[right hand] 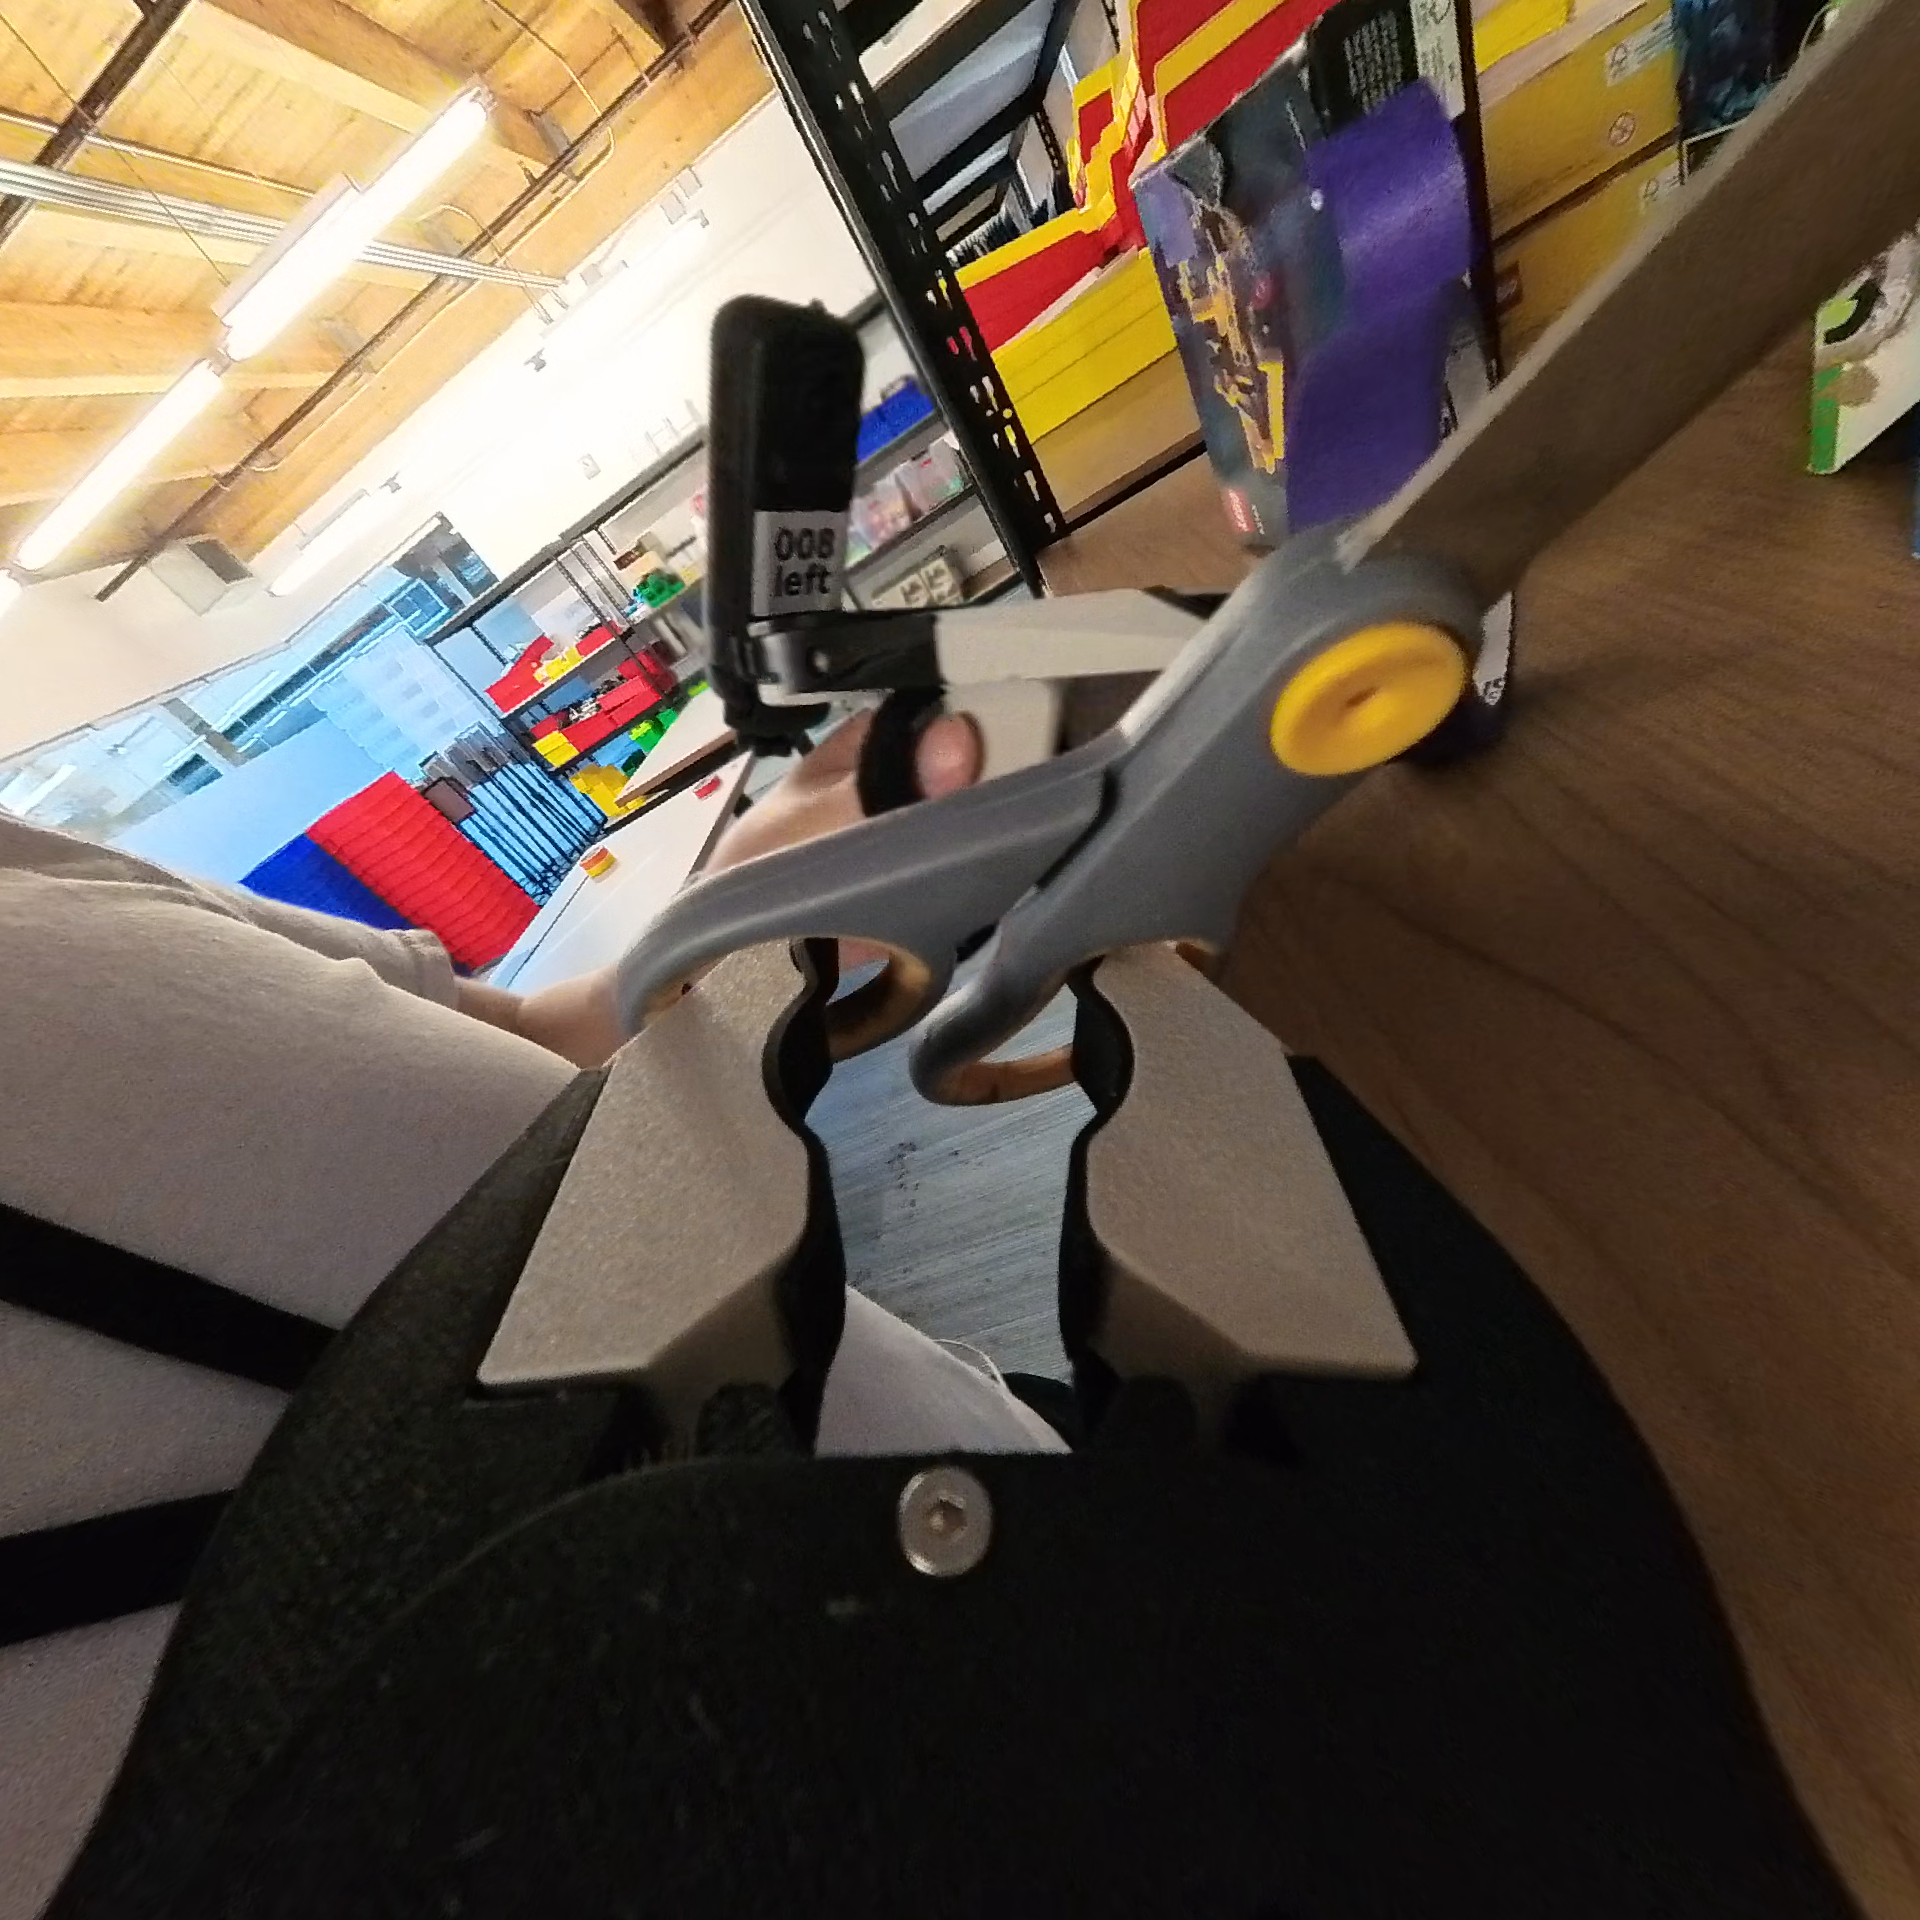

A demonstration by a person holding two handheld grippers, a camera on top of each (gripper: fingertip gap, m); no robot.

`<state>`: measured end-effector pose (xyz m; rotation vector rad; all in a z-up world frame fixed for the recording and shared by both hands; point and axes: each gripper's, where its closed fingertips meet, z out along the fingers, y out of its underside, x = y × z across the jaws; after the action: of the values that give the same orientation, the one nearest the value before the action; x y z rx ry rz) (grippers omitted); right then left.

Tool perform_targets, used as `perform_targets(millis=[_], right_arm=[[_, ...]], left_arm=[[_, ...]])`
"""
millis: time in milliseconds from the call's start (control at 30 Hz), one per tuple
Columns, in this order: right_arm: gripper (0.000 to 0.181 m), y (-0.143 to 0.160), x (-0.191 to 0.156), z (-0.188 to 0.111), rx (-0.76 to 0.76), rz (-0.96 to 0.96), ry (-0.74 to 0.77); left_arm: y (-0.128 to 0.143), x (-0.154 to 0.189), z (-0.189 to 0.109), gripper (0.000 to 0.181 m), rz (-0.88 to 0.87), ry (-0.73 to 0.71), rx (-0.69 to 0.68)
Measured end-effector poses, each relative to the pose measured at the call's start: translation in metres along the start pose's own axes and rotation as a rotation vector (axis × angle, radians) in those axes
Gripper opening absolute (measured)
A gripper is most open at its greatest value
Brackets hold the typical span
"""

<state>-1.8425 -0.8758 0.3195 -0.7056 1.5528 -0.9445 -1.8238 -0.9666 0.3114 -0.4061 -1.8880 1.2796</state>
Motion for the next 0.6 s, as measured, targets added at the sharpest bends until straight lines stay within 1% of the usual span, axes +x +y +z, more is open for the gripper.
perform_targets(millis=[67,100,133,200,267,300,333,400,467,500,567,600], right_arm=[[0.042,0.002,-0.001,0.003,-0.011,-0.001,-0.006],[0.042,0.004,-0.003,0.005,-0.019,-0.004,-0.01],[0.042,0.005,-0.004,0.007,-0.026,-0.007,-0.014],[0.042,0.009,-0.007,0.012,-0.042,-0.01,-0.029],[0.042,0.013,-0.01,0.018,-0.053,-0.005,-0.051],[0.042,0.015,-0.012,0.022,-0.059,-0.003,-0.061],[0.042,0.017,-0.013,0.025,-0.065,-0.001,-0.069],[0.042,0.021,-0.017,0.03,-0.07,-0.001,-0.084],[0.042,0.024,-0.02,0.034,-0.074,-0.001,-0.095],[0.042,0.026,-0.02,0.035,-0.077,0.0,-0.098],[0.042,0.029,-0.021,0.037,-0.08,0.007,-0.105],[0.042,0.03,-0.021,0.038,-0.077,0.012,-0.109]], left_arm=[[-0.006,0.0,-0.015,0.055,0.043,-0.021,-0.008],[-0.014,-0.004,-0.024,0.054,0.091,-0.056,-0.007],[-0.028,-0.011,-0.034,0.053,0.154,-0.104,-0.001],[-0.064,-0.025,-0.048,0.053,0.293,-0.199,0.007],[-0.095,-0.034,-0.05,0.053,0.391,-0.253,-0.021],[-0.104,-0.036,-0.046,0.053,0.424,-0.256,-0.053],[-0.109,-0.038,-0.041,0.049,0.467,-0.26,-0.103],[-0.109,-0.053,-0.029,0.049,0.585,-0.32,-0.228],[-0.101,-0.064,-0.018,0.05,0.65,-0.33,-0.342],[-0.096,-0.064,-0.014,0.046,0.652,-0.308,-0.392],[-0.09,-0.067,-0.007,0.029,0.682,-0.3,-0.468],[-0.093,-0.071,-0.005,0.016,0.714,-0.319,-0.482]])
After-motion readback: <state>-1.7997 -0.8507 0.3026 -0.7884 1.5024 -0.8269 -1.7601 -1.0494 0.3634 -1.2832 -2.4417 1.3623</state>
